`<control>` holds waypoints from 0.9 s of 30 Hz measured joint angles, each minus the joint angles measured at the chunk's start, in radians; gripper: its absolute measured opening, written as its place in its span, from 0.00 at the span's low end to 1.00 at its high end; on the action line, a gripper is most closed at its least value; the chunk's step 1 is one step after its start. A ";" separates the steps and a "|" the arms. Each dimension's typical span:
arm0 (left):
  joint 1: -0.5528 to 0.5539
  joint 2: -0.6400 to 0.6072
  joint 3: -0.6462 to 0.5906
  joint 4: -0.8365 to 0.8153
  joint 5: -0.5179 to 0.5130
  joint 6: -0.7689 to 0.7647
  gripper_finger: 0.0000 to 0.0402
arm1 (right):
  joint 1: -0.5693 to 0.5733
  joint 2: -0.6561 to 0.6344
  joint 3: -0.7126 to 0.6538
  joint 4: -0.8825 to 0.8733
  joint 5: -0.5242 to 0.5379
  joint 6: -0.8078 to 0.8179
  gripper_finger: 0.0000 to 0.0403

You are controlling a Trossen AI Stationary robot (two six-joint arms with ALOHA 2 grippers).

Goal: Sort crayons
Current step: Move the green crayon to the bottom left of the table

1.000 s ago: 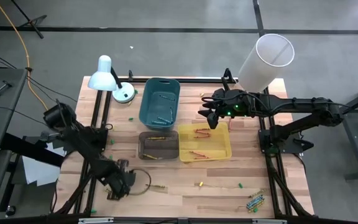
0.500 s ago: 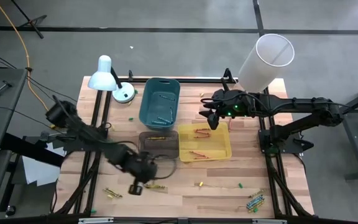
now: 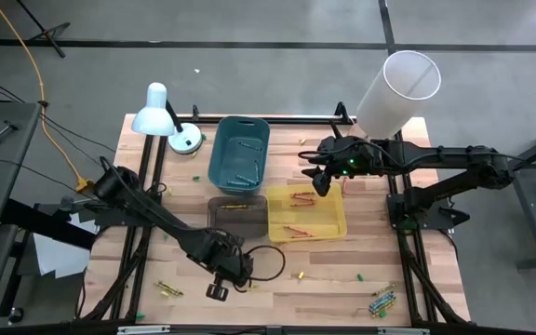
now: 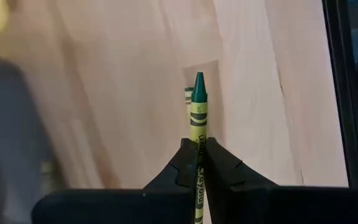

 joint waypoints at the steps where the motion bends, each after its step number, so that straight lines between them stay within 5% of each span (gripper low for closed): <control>1: -0.007 0.013 0.000 0.007 0.002 -0.014 0.00 | 0.000 0.000 0.000 -0.004 0.000 -0.005 0.50; 13: -0.094 0.115 0.000 0.058 -0.055 -0.114 0.00 | 0.000 0.000 0.000 -0.012 -0.009 -0.018 0.50; 27: -0.072 0.165 0.000 0.082 -0.093 -0.105 0.00 | 0.000 0.000 0.000 -0.012 -0.011 -0.018 0.50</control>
